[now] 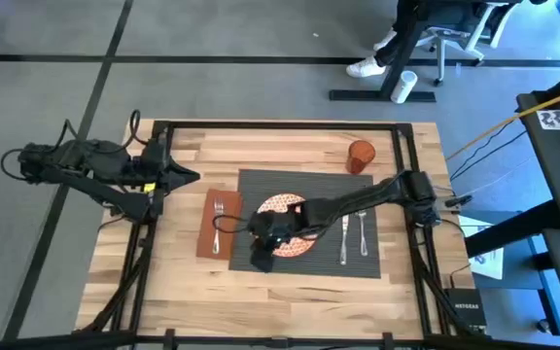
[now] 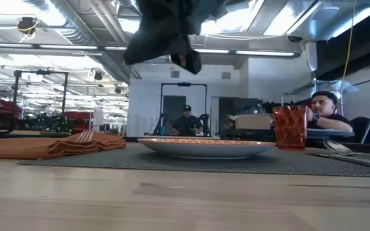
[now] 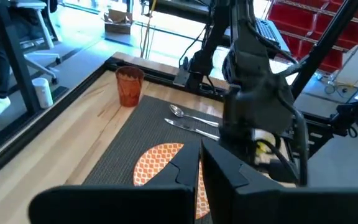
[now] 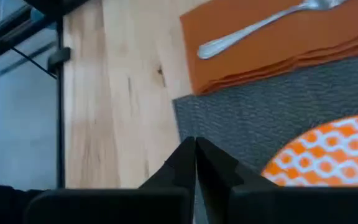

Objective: Set table place
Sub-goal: Adjust the orange table napkin

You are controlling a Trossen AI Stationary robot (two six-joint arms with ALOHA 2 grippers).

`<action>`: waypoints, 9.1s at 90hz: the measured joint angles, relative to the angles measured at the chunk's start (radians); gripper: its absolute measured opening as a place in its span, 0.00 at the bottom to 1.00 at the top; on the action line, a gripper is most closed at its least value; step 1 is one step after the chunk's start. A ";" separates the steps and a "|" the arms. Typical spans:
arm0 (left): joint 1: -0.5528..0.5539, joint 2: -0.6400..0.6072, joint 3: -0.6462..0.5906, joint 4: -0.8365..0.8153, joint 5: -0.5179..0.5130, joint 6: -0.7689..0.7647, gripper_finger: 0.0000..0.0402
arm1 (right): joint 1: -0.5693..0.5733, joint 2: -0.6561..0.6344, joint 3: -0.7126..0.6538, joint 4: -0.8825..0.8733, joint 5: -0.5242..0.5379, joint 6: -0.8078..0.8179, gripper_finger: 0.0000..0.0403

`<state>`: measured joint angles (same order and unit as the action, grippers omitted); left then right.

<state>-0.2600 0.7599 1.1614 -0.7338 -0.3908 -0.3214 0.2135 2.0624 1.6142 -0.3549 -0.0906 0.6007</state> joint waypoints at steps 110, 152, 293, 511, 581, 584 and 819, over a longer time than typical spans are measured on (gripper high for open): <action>0.080 0.155 -0.097 -0.297 -0.010 -0.166 0.00 | 0.100 -0.023 0.686 -0.409 0.142 -0.202 0.00; 0.358 0.253 -0.190 -0.066 0.323 0.069 0.00 | 0.127 -0.234 0.680 -0.547 0.158 -0.216 0.00; 0.690 0.974 -0.192 0.269 0.474 0.146 0.00 | 0.153 -0.254 0.679 -0.687 0.309 -0.134 0.00; 0.677 0.925 -0.245 0.177 0.410 0.066 0.00 | 0.153 -0.254 0.679 -0.694 0.290 -0.134 0.00; 0.603 0.621 -0.349 -0.088 0.378 0.130 0.00 | 0.153 -0.300 0.679 -0.695 0.318 -0.164 0.00; 0.600 0.621 -0.368 -0.078 0.378 0.123 0.00 | 0.153 -0.300 0.679 -0.694 0.319 -0.164 0.00; 0.209 0.264 -0.668 0.039 0.393 -0.444 0.00 | 0.153 -0.298 0.679 -0.693 0.319 -0.187 0.00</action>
<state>-0.0506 1.0237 0.4939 -0.6950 0.0025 -0.7658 0.3664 1.7641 2.2929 -1.0476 0.2283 0.4133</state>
